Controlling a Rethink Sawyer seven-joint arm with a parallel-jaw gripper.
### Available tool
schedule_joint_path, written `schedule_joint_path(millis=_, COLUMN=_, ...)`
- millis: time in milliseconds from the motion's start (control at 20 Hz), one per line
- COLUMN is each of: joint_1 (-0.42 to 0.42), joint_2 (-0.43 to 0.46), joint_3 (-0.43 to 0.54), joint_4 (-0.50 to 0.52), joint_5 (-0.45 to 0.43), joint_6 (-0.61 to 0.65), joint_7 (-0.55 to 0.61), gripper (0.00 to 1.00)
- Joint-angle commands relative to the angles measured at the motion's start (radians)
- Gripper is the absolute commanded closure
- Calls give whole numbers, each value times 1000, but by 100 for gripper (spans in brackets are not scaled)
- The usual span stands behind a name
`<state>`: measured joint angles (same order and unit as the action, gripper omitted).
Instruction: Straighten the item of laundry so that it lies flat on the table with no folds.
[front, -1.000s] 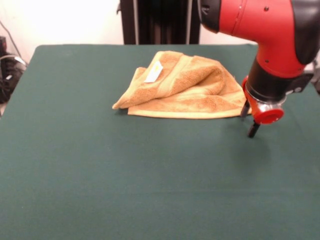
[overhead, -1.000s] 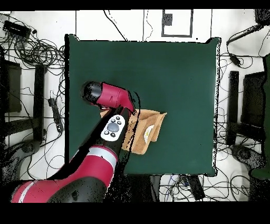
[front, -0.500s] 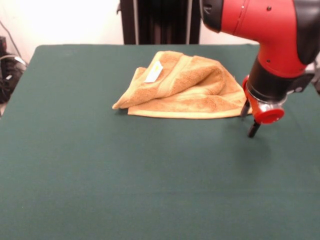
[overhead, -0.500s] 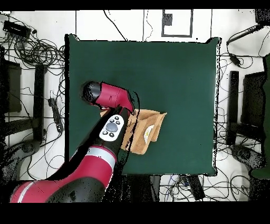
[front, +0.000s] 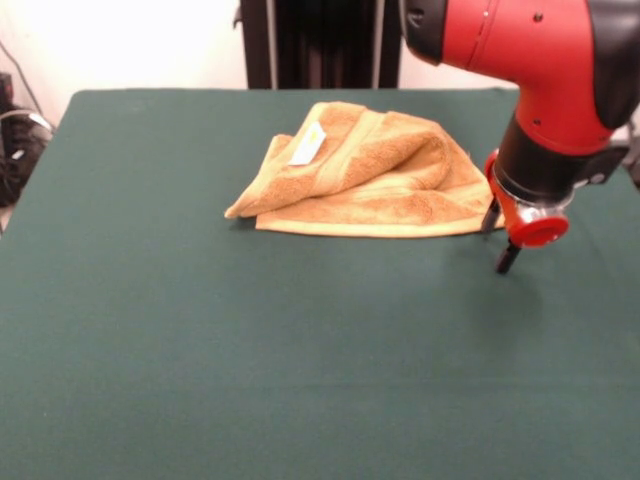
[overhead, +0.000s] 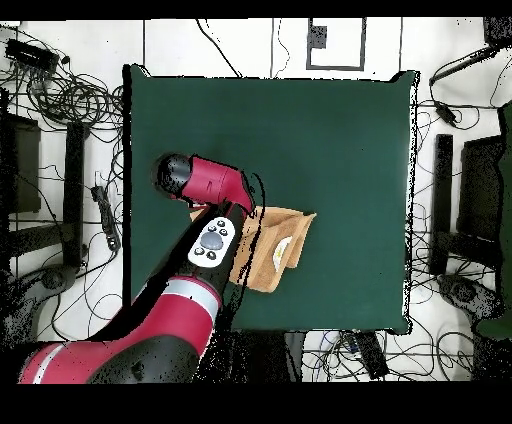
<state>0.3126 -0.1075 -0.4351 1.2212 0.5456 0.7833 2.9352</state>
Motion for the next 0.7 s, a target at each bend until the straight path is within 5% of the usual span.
schedule_joint_path(millis=50, joint_1=16, joint_2=12, joint_3=71, joint_4=4, joint_5=23, joint_6=84, joint_7=224, gripper=0)
schedule_joint_path(millis=700, joint_1=10, joint_2=6, joint_3=69, joint_4=16, joint_5=14, joint_6=80, joint_7=204, gripper=0)
